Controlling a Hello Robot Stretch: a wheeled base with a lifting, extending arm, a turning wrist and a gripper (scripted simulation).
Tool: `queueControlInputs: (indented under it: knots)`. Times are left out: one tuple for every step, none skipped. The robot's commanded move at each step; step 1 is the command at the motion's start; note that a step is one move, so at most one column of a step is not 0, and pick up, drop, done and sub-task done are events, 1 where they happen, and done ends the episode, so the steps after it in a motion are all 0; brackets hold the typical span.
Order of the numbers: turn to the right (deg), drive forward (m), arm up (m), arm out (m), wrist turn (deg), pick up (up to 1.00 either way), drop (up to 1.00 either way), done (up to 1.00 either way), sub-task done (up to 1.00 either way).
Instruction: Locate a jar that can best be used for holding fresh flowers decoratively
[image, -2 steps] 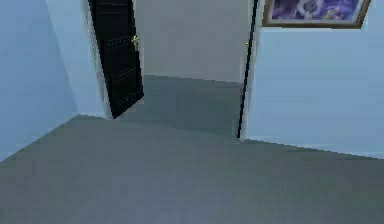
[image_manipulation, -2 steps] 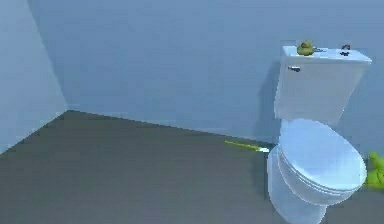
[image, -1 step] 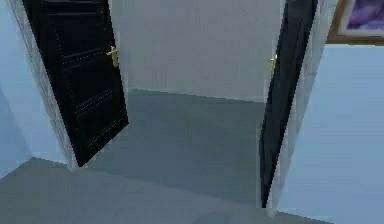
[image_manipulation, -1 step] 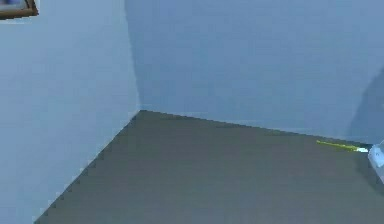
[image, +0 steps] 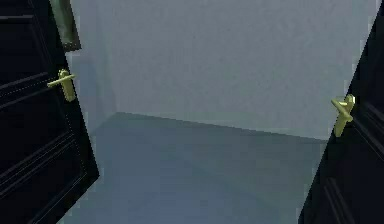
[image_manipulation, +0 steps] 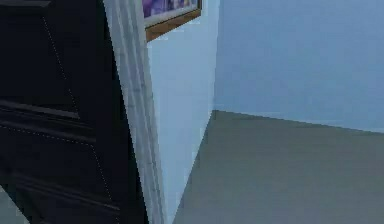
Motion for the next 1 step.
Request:
queueControlInputs:
  knots:
    - [0.0,0.8,0.0,0.0,0.0,0.0,0.0,0.0,0.0]
